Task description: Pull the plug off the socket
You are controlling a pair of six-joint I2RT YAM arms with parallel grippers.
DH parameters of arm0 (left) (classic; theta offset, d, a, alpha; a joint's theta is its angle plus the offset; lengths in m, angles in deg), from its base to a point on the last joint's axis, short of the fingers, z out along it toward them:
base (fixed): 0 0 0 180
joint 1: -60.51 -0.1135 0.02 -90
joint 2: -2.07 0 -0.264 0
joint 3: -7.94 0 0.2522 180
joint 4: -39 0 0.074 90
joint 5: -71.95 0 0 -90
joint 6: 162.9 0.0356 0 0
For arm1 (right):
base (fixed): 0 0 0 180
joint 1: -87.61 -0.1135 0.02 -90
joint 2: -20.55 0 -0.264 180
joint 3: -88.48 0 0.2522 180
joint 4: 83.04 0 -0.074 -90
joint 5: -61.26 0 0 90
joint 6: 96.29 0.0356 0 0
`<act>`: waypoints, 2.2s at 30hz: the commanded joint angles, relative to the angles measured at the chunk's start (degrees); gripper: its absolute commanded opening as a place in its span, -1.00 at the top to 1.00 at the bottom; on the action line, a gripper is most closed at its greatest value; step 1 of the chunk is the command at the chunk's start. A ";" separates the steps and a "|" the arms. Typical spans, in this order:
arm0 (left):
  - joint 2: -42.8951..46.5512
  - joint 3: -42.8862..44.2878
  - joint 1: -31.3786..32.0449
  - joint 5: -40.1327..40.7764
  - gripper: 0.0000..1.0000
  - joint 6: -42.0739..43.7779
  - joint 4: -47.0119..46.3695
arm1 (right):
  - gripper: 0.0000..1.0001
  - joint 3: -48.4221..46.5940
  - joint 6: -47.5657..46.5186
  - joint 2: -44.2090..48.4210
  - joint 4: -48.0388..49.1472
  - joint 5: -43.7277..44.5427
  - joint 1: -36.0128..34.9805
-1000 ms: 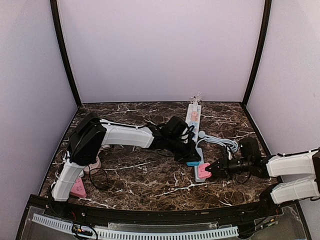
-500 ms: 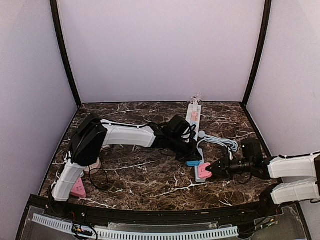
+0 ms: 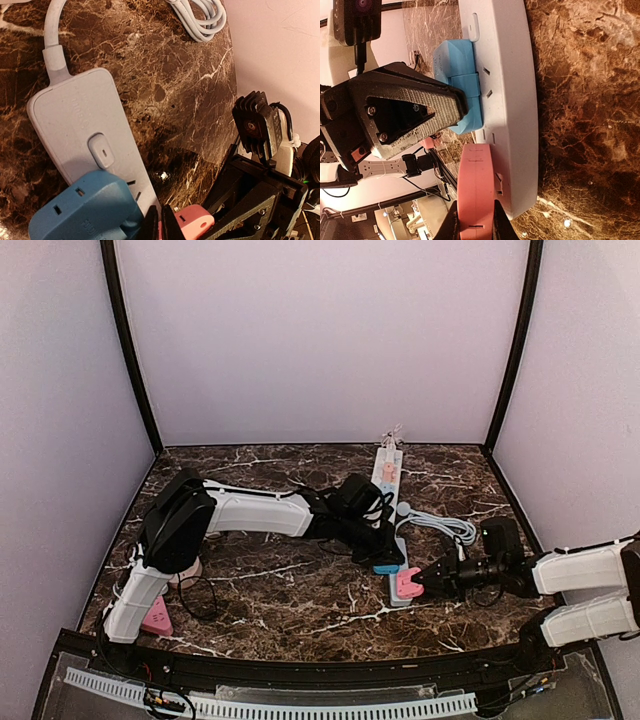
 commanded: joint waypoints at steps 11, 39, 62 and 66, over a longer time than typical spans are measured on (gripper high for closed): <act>-3.04 -2.74 0.25 2.43 0.92 1.42 8.69 | 1.00 -0.90 -2.72 4.61 5.03 0.50 1.04; 0.19 8.56 0.32 -1.83 0.79 4.35 8.61 | 1.00 -19.64 -18.98 14.43 -44.48 17.31 1.63; 16.69 -12.57 -5.91 -0.50 0.73 5.50 0.90 | 1.00 -35.83 -23.97 -7.17 -59.04 45.00 -0.46; 17.99 -14.96 -6.40 -0.49 0.73 5.38 -0.21 | 0.97 -35.96 -23.90 -10.30 -56.59 44.19 -0.71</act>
